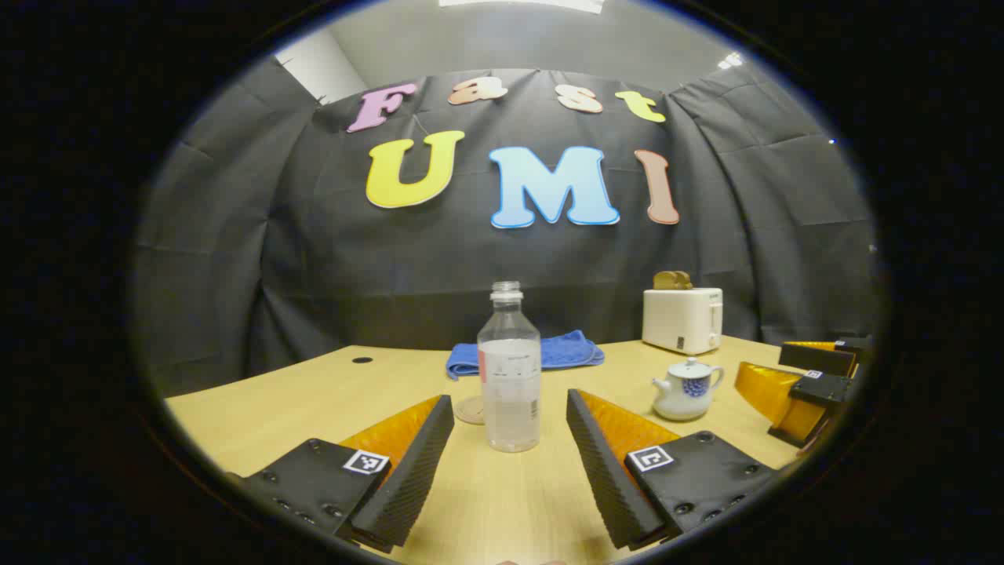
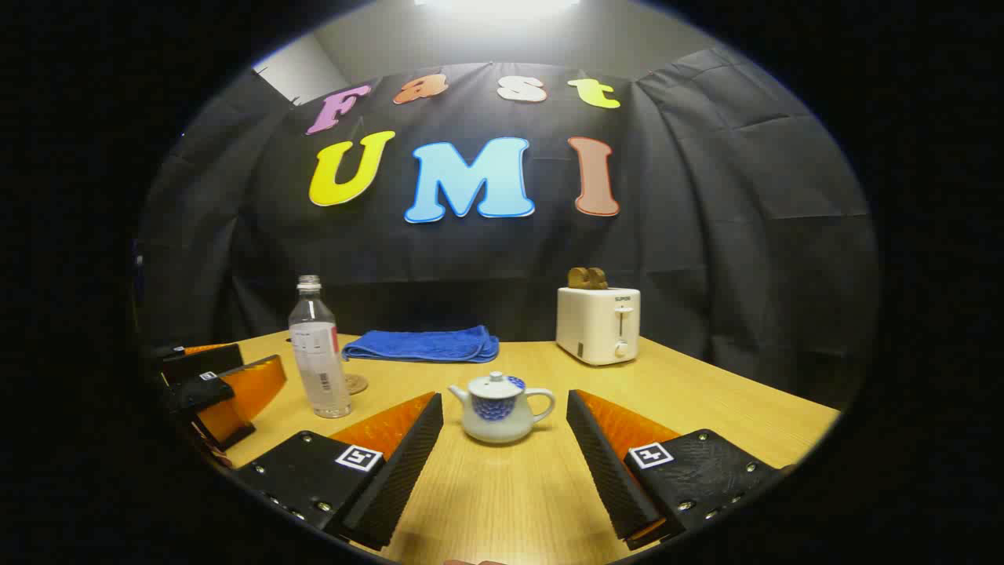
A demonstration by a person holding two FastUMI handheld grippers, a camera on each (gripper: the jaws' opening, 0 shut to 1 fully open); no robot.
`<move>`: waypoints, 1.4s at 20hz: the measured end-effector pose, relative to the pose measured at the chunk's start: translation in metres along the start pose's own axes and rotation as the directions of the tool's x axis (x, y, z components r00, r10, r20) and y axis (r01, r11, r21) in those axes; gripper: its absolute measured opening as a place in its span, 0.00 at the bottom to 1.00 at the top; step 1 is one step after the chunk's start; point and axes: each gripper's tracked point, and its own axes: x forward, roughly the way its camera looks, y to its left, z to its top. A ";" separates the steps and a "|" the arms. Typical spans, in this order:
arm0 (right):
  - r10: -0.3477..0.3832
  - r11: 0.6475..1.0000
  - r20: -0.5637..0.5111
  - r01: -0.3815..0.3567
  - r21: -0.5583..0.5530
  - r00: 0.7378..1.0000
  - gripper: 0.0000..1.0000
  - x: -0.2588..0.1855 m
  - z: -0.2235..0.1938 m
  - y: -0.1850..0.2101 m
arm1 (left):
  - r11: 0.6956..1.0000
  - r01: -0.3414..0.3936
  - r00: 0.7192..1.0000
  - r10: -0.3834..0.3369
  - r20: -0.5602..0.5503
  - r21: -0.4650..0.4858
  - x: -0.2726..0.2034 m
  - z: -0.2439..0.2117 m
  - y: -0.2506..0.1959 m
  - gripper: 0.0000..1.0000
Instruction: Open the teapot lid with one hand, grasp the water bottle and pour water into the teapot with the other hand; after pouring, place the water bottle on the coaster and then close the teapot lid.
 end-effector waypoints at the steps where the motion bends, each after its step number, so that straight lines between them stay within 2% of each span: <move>1: 0.000 1.000 0.000 0.000 0.002 1.000 0.98 0.001 0.000 -0.002 | 1.000 -0.015 1.000 0.015 0.000 0.000 0.000 0.000 0.003 1.00; 13: -0.007 1.000 -0.001 0.007 0.004 1.000 0.97 0.004 -0.002 -0.005 | 1.000 -0.025 1.000 0.025 -0.002 -0.001 0.000 0.000 0.003 1.00; 16: -0.034 0.999 0.000 0.034 0.005 0.999 0.97 0.020 -0.001 -0.009 | 1.000 -0.025 1.000 0.025 -0.002 -0.001 0.000 0.001 0.004 1.00; 22: -0.001 1.000 -0.044 0.002 0.013 0.999 0.96 0.072 -0.005 -0.001 | 1.000 -0.013 1.000 0.013 -0.004 -0.002 0.000 0.001 0.000 1.00; 23: 0.003 1.000 -0.050 -0.002 0.006 0.999 0.95 0.077 -0.006 0.001 | 1.000 -0.010 1.000 0.010 -0.004 -0.002 0.000 0.000 0.000 1.00; 24: 0.005 1.000 -0.045 -0.005 0.004 0.999 0.90 0.082 -0.005 0.000 | 1.000 -0.006 1.000 0.006 -0.004 -0.002 0.000 0.000 0.000 1.00; 28: -0.005 1.000 -0.027 0.005 0.001 1.000 0.88 0.094 -0.001 -0.002 | 1.000 -0.005 1.000 0.005 -0.003 -0.003 0.001 0.001 0.000 1.00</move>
